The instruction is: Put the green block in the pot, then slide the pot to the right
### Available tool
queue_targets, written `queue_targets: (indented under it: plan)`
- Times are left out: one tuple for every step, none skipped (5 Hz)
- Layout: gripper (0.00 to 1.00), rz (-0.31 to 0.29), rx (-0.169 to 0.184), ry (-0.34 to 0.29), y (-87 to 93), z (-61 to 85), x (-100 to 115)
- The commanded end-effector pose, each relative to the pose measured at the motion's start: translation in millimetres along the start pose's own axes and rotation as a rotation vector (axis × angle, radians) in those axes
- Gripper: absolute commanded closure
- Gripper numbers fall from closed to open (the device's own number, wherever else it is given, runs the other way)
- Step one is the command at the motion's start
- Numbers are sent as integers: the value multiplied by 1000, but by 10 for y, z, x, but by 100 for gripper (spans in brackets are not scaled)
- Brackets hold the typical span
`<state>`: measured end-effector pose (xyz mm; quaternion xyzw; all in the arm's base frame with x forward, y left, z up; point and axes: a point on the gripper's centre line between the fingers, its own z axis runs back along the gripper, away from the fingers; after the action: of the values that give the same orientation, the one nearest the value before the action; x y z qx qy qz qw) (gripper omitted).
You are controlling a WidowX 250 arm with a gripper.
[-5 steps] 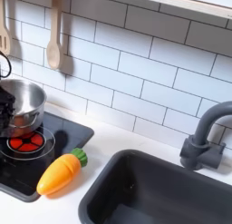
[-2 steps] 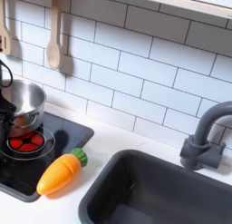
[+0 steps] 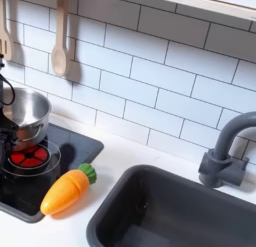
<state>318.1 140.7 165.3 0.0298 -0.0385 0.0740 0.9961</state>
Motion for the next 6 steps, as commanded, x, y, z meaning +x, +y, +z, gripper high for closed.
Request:
queue_targets:
  plan:
    - [0, -15, -11, 37, -28, -154, -24]
    - [0, -46, -17, 43, -76, -207, 3]
    - [0, -57, -17, 53, -68, -259, 11]
    - [0, -65, -23, 70, -67, -319, 17]
    - [0, -80, -27, 76, -75, -334, 1]
    - [0, -93, -25, 73, -86, -320, -10]
